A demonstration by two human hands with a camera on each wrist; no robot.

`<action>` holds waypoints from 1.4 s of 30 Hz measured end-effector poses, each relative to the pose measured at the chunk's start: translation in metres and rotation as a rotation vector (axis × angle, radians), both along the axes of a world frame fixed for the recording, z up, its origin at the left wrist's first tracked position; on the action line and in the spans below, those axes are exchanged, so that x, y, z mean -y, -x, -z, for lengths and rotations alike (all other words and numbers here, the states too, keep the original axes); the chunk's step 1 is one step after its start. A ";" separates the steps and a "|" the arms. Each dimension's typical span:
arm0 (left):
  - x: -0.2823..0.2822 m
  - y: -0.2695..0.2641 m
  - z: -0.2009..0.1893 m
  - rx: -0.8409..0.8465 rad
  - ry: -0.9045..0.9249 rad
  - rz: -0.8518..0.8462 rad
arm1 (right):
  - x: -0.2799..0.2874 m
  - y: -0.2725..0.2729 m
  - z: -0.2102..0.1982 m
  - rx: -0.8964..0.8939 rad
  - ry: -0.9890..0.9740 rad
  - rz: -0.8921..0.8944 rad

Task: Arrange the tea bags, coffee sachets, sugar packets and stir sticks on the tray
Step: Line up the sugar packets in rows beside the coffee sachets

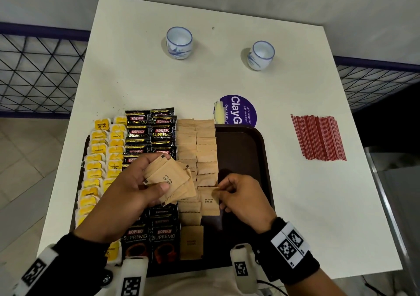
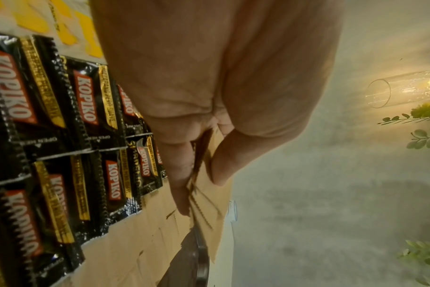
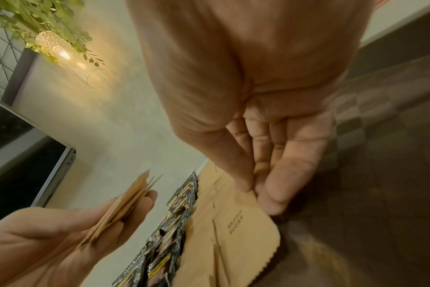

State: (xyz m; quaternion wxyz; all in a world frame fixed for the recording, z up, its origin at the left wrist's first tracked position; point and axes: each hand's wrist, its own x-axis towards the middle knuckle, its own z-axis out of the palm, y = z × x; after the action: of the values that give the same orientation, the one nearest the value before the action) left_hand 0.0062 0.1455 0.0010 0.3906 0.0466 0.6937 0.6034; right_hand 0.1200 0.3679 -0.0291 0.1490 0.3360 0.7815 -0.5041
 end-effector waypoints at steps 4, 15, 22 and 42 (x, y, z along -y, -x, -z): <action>-0.001 -0.001 0.000 0.009 0.009 -0.005 | 0.002 0.000 -0.002 -0.001 -0.022 0.005; -0.002 -0.005 0.001 0.013 0.010 0.006 | 0.006 0.001 -0.002 -0.005 -0.023 0.057; -0.009 -0.005 -0.001 0.029 -0.007 -0.014 | 0.006 0.003 -0.017 -0.164 -0.102 0.110; -0.024 -0.006 0.003 0.009 -0.040 0.032 | -0.011 0.032 -0.044 -0.398 0.275 0.249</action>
State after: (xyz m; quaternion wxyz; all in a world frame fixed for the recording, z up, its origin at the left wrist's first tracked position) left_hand 0.0126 0.1693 -0.0017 0.4022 0.0630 0.6789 0.6110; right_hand 0.0875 0.3785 0.0154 -0.0263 0.3004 0.6724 -0.6759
